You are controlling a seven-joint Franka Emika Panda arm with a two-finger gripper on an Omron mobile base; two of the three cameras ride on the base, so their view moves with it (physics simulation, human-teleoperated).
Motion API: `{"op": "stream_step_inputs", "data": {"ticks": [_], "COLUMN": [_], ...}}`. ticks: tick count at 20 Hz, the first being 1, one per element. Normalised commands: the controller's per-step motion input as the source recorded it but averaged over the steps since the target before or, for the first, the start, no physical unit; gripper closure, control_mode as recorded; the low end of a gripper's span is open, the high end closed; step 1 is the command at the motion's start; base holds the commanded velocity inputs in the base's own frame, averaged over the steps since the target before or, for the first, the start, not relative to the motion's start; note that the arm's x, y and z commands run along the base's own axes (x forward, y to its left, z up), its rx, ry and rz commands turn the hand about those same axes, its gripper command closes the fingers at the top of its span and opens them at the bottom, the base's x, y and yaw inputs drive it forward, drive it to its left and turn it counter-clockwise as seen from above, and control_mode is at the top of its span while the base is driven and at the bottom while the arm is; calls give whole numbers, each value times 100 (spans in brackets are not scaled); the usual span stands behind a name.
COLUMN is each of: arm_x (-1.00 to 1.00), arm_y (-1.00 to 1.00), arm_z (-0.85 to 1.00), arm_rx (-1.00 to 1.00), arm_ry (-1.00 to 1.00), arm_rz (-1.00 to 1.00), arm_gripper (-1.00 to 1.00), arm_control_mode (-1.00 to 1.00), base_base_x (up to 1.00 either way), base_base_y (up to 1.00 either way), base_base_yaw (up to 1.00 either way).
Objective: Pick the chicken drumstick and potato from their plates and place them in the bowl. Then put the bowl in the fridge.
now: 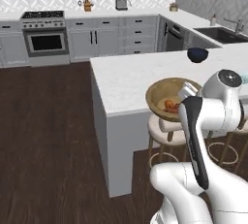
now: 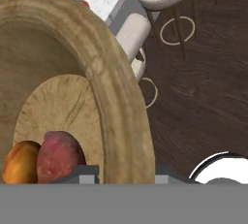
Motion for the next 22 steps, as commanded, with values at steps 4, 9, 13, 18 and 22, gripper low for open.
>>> {"op": "stream_step_inputs", "data": {"ticks": [4, 9, 13, 18, 22], "arm_x": [0, 0, 0, 0, 0], "arm_y": [0, 0, 0, 0, 0], "arm_z": [0, 0, 0, 0, 0], "arm_rx": [0, 0, 0, 0, 0], "arm_ry": [0, 0, 0, 0, 0], "arm_rz": [0, 0, 0, 0, 0], "arm_gripper": [100, 100, 100, 100, 100], "arm_control_mode": [100, 100, 100, 100, 100], "base_base_x": [9, 26, 46, 100, 100], "base_base_y": [100, 100, 100, 100, 100], "base_base_yaw": [-3, -5, -7, -7, -1]}}
